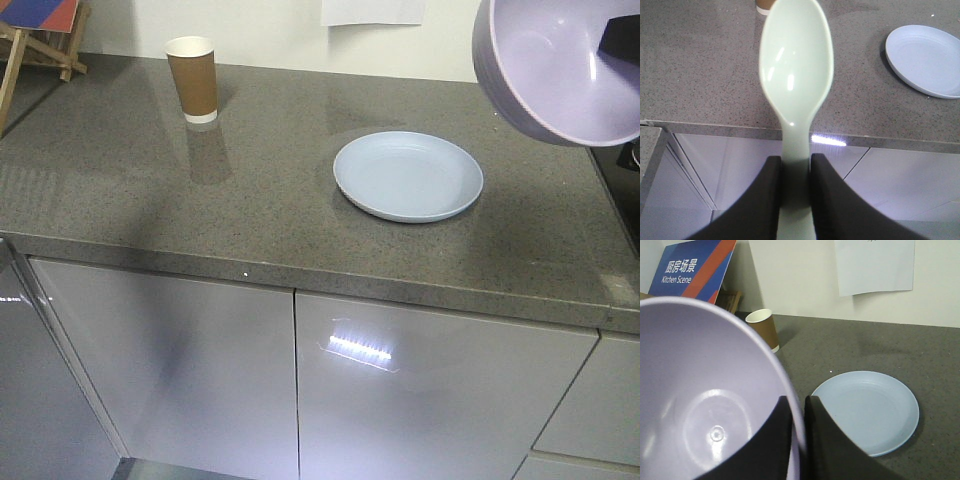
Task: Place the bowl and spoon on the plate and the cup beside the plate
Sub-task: 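Approach the counter edge facing the plate and brown paper cup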
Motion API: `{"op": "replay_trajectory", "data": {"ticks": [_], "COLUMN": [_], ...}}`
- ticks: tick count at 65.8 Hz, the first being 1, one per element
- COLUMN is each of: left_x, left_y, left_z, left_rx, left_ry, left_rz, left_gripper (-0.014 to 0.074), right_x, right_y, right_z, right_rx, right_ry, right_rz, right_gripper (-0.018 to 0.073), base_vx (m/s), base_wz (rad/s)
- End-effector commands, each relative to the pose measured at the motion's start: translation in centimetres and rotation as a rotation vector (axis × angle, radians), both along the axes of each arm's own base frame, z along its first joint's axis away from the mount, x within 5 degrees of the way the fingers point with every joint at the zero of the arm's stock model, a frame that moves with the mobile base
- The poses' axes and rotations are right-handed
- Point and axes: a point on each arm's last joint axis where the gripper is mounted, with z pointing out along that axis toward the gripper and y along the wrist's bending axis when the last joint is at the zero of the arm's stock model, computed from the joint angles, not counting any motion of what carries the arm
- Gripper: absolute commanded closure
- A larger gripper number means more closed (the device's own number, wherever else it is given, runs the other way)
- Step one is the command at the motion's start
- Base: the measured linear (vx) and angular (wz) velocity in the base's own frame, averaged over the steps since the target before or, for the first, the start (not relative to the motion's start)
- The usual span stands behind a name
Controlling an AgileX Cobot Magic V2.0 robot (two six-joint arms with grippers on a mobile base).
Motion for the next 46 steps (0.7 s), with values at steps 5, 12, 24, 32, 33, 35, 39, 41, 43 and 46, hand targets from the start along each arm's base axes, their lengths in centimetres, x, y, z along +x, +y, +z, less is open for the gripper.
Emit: {"op": "replay_trajectory", "data": {"ticks": [5,12,24,32,33,35,39,41,43,46], "left_x": [-0.43,-0.43,-0.43,-0.43,-0.43,-0.43,-0.43,-0.43,-0.43,-0.43], "left_y": [-0.14,-0.14,-0.14,-0.14,-0.14,-0.14,-0.14,-0.14,-0.14,-0.14], "left_z": [1.57,1.57,1.57,1.57,1.57,1.57,1.57,1.57,1.57,1.57], "left_rx": [-0.028,-0.028,-0.028,-0.028,-0.028,-0.028,-0.028,-0.028,-0.028,-0.028], "left_ry": [-0.098,-0.098,-0.098,-0.098,-0.098,-0.098,-0.098,-0.098,-0.098,-0.098], "left_rz": [0.001,0.001,0.001,0.001,0.001,0.001,0.001,0.001,0.001,0.001], "left_gripper": [0.0602,0.0602,0.0602,0.0602,0.0602,0.0602,0.0602,0.0602,0.0602,0.0602], "right_x": [-0.64,-0.64,-0.64,-0.64,-0.64,-0.64,-0.64,-0.64,-0.64,-0.64], "right_y": [0.10,0.10,0.10,0.10,0.10,0.10,0.10,0.10,0.10,0.10], "right_z": [1.84,1.84,1.84,1.84,1.84,1.84,1.84,1.84,1.84,1.84], "right_rx": [0.027,0.027,0.027,0.027,0.027,0.027,0.027,0.027,0.027,0.027], "right_ry": [-0.083,-0.083,-0.083,-0.083,-0.083,-0.083,-0.083,-0.083,-0.083,-0.083], "right_rz": [-0.016,-0.016,-0.016,-0.016,-0.016,-0.016,-0.016,-0.016,-0.016,-0.016], "right_gripper": [0.0569,0.0569,0.0569,0.0569,0.0569,0.0569,0.0569,0.0569,0.0569,0.0569], "base_vx": [0.07,0.07,0.07,0.07,0.07,0.07,0.07,0.07,0.07,0.07], "base_wz": [0.04,0.05,0.03,-0.01,-0.04,-0.04,-0.05,-0.06,-0.07,-0.07]}}
